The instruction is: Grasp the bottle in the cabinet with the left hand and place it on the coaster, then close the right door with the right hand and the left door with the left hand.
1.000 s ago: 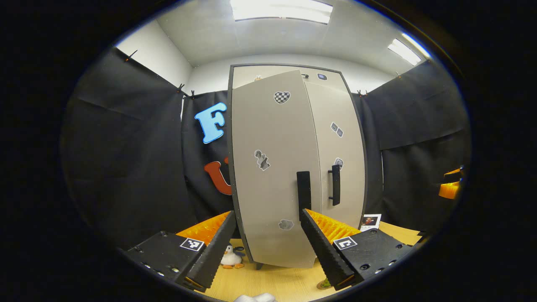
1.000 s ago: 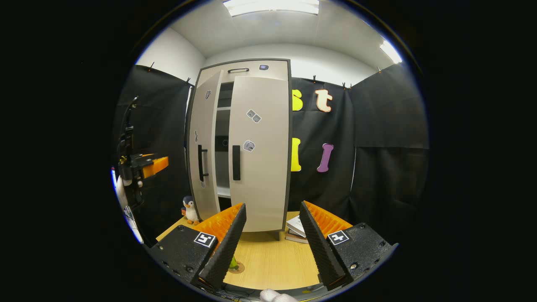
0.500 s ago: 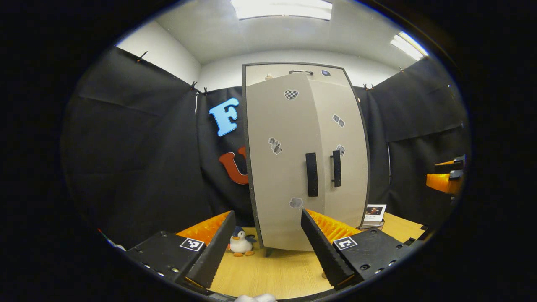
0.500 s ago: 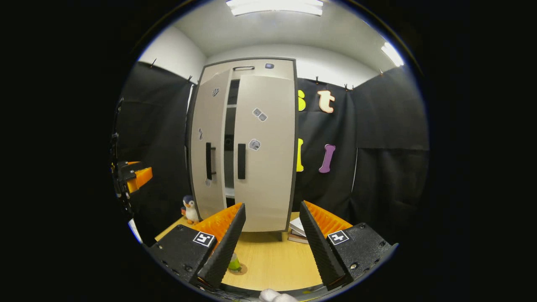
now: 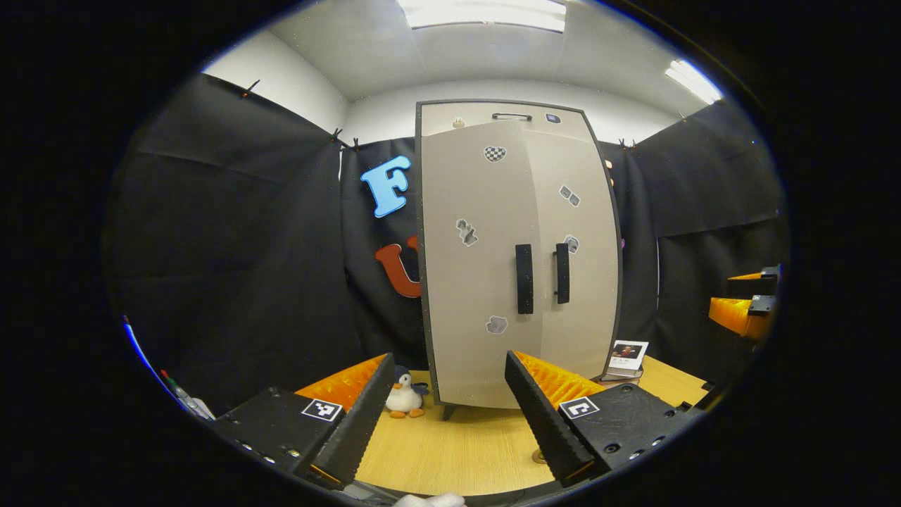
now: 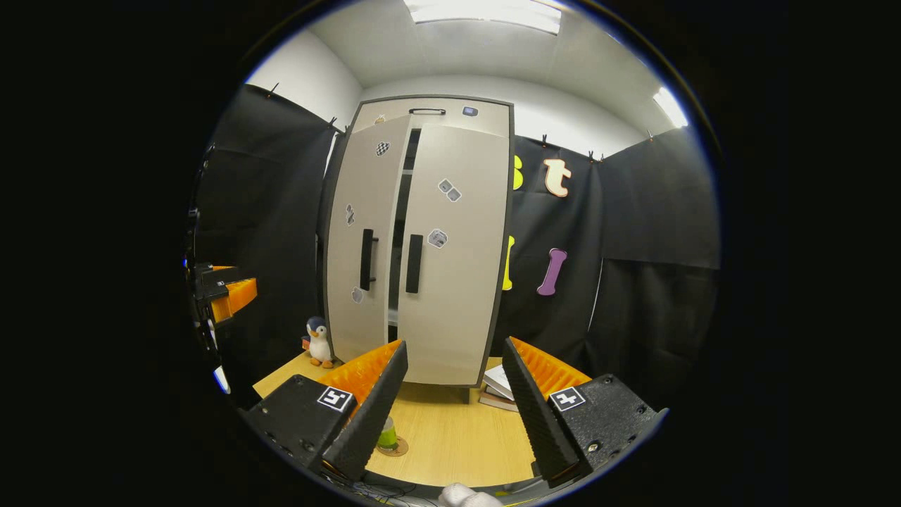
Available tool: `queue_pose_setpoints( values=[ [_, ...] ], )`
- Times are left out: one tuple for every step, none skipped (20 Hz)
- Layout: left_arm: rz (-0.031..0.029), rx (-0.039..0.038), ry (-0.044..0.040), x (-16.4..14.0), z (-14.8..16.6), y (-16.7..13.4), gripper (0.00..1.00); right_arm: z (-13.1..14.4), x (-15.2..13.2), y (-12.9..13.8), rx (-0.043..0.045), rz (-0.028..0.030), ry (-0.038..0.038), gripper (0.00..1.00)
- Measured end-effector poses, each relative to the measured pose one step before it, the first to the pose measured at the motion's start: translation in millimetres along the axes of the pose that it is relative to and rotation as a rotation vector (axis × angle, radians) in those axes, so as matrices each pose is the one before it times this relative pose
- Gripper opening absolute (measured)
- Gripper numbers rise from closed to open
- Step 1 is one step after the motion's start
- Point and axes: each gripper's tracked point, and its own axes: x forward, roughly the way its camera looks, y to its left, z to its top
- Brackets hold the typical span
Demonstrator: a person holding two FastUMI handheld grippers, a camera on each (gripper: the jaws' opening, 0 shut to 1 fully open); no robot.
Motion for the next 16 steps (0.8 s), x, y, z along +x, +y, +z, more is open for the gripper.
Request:
queue_pose_setpoints(
  values=[
    [0.007, -0.00231, -0.00091, 0.23, 0.18, 1.57, 0.96, -0.36, -0.92, -0.43, 0.0022, 0.00049, 0.00076, 0.84],
    [0.00379, -0.0065, 0.00379, -1.14, -0.4, 0.06, 0.96, 0.47, -0.3, -0.53, -0.00109, -0.00165, 0.00002, 0.84],
    [0.00013, -0.00873, 0.00054, -0.88, 0.36, -0.01, 0.96, 0.6, 0.06, -1.43, -0.00139, -0.00204, -0.00197, 0.84],
    [0.00216, -0.00916, 0.0002, -0.81, 0.24, -0.46, 0.96, 1.19, 0.09, -1.49, -0.0008, -0.0049, -0.00178, 0.84],
    [0.00257, -0.004, 0.00109, -0.99, -0.39, 0.33, 0.96, 0.67, 0.93, -1.21, 0.00075, -0.00537, -0.00111, 0.84],
    [0.004, 0.00145, -0.00078, -0.14, 0.31, 1.39, 0.96, 0.58, 0.21, -0.3, 0.0042, -0.00233, -0.00143, 0.84],
    [0.00523, 0.00522, -0.00143, -1.2, 0.56, 1.39, 0.96, -1.53, -0.29, -0.31, 0.00343, -0.00245, 0.00234, 0.84],
    [0.00563, 0.00434, -0.0006, -0.3, -0.33, 0.99, 0.96, -0.75, -0.19, -0.93, 0.00576, -0.00574, 0.00017, 0.84],
    [0.00287, 0.00257, 0.00068, -1.03, -0.97, 0.33, 0.96, -2.35, -0.91, 0.98, 0.00457, 0.00219, 0.00684, 0.84],
    [0.00088, 0.0021, 0.00013, -1.45, -0.3, 0.5, 0.96, -2.26, -0.61, 1.54, 0.00577, 0.00469, 0.00645, 0.84],
    [0.0016, 0.00147, -0.00015, -1.52, -0.22, 0.51, 0.96, -0.85, -1.15, 0.04, 0.00543, 0.00144, 0.00229, 0.84],
    [-0.00177, 0.00032, 0.00123, -0.89, -0.38, -0.12, 0.96, -0.75, -1.25, 0.42, 0.00275, 0.00107, 0.00096, 0.84],
    [-0.00204, -0.00031, 0.0018, -1.02, -0.14, -0.38, 0.96, -0.48, -0.66, -0.04, 0.0015, -0.00206, -0.00074, 0.84],
    [-0.00058, 0.00046, -0.0012, -1.17, 0.91, 0.32, 0.96, 0.07, -1.54, -0.17, 0.00051, -0.00209, -0.00147, 0.84],
    [-0.00229, 0.00141, 0.00031, -1.1, -0.02, 0.25, 0.96, 0.13, -0.37, -0.14, 0.00145, -0.00131, -0.00202, 0.84],
    [-0.0016, 0.00062, 0.0016, -0.34, -0.05, 0.07, 0.96, 0.35, -0.84, 0.36, 0.00241, 0.00003, -0.00115, 0.84]
  ],
)
